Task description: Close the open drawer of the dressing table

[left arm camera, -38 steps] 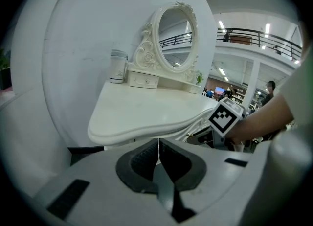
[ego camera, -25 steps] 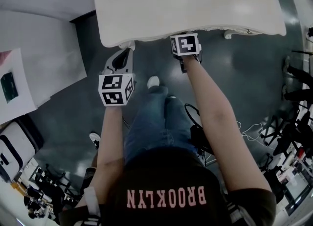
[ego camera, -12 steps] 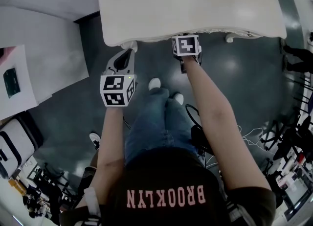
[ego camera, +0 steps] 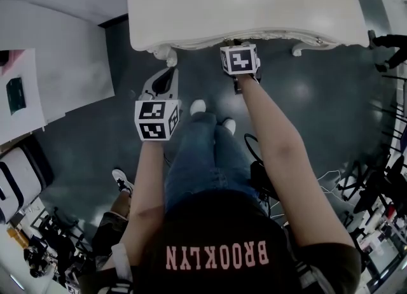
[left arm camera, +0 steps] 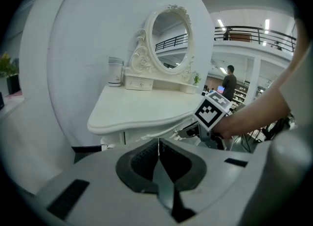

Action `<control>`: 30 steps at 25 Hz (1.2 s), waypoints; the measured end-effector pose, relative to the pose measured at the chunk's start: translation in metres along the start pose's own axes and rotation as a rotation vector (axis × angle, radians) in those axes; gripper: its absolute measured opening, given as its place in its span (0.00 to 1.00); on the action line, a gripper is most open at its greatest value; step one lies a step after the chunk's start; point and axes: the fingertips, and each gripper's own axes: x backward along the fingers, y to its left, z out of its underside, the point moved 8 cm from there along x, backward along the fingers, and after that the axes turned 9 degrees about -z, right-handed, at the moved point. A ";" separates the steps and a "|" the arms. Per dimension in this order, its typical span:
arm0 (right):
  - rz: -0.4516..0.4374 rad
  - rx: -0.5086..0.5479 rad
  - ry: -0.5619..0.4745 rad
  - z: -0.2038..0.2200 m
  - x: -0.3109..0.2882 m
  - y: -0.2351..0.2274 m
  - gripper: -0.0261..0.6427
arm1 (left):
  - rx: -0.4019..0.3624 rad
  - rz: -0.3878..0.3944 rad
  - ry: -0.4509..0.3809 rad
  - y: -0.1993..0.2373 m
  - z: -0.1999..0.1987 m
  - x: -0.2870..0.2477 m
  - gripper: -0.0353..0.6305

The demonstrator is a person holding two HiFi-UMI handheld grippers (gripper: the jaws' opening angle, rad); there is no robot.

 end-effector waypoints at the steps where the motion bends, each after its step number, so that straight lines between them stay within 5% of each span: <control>1: -0.003 0.010 -0.001 0.003 0.004 0.000 0.19 | 0.002 -0.003 -0.005 -0.004 0.000 0.003 0.06; 6: -0.026 0.072 -0.020 0.014 0.028 -0.002 0.04 | 0.020 -0.038 -0.035 -0.017 0.000 0.018 0.06; 30: -0.171 0.122 -0.215 0.050 0.162 -0.003 0.03 | 0.004 -0.105 -0.192 -0.094 -0.017 0.092 0.06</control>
